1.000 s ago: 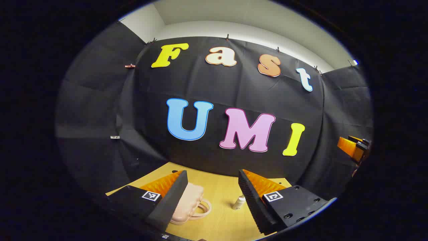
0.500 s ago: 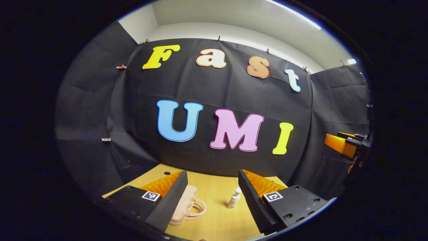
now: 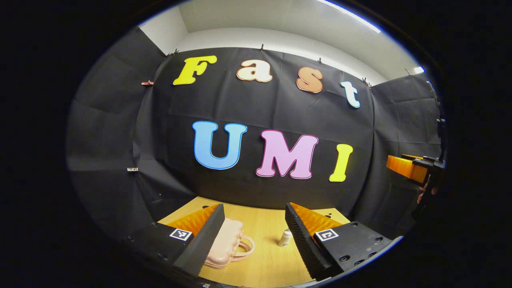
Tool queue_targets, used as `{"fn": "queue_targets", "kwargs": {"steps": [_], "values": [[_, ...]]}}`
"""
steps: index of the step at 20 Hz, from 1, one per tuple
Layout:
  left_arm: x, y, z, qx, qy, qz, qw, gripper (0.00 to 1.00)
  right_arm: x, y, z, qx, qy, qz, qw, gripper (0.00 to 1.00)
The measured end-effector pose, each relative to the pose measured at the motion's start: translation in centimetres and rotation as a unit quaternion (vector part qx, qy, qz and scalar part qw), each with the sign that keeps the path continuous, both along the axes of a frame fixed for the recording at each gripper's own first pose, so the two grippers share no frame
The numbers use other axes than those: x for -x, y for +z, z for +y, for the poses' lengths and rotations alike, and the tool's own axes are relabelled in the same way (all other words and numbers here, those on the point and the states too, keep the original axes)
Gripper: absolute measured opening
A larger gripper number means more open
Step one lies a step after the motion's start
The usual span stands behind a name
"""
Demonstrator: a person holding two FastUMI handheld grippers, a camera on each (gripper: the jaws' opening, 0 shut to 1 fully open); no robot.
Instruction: First open the suitcase, pack the skin care products into it, and then close the suitcase.
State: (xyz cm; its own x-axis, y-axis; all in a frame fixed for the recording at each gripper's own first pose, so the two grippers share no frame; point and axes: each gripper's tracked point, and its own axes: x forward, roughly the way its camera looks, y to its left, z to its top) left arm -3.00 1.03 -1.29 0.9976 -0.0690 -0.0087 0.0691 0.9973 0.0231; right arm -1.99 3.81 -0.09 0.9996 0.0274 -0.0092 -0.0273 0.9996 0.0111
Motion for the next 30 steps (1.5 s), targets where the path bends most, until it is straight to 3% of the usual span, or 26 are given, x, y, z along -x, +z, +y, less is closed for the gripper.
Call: {"fn": "queue_targets", "kwargs": {"steps": [5, 7, 8, 18, 26, 30], "values": [[-0.5, -1.4, -0.7, 0.005, -0.015, 0.015, 1.000, 0.96, 0.6, -0.4, -1.1, 0.006, -0.015, 0.006, 1.000, 0.97], [-0.7, -1.9, -1.3, -0.003, -0.026, 0.018, 0.999, 1.00, 0.9, -0.7, -1.5, 0.007, -0.021, 0.009, 1.000, 0.97], [-0.9, -2.4, -1.7, -0.007, -0.030, 0.024, 0.999, 0.96, 0.9, -0.8, -1.6, 0.004, -0.023, 0.010, 1.000, 0.97], [-4.6, -8.2, -4.2, -0.057, -0.063, 0.072, 0.994, 0.96, 0.5, -1.1, -2.7, 0.006, -0.031, 0.003, 0.999, 0.97], [-11.9, -18.8, -4.4, -0.035, -0.041, 0.175, 0.983, 0.96, -3.4, -3.8, -4.8, 0.009, -0.013, 0.013, 1.000, 0.97], [-15.8, -24.5, -3.3, -0.068, -0.005, 0.247, 0.967, 0.97, -7.1, -7.3, -7.1, 0.014, -0.014, 0.034, 0.999, 0.97]]}}
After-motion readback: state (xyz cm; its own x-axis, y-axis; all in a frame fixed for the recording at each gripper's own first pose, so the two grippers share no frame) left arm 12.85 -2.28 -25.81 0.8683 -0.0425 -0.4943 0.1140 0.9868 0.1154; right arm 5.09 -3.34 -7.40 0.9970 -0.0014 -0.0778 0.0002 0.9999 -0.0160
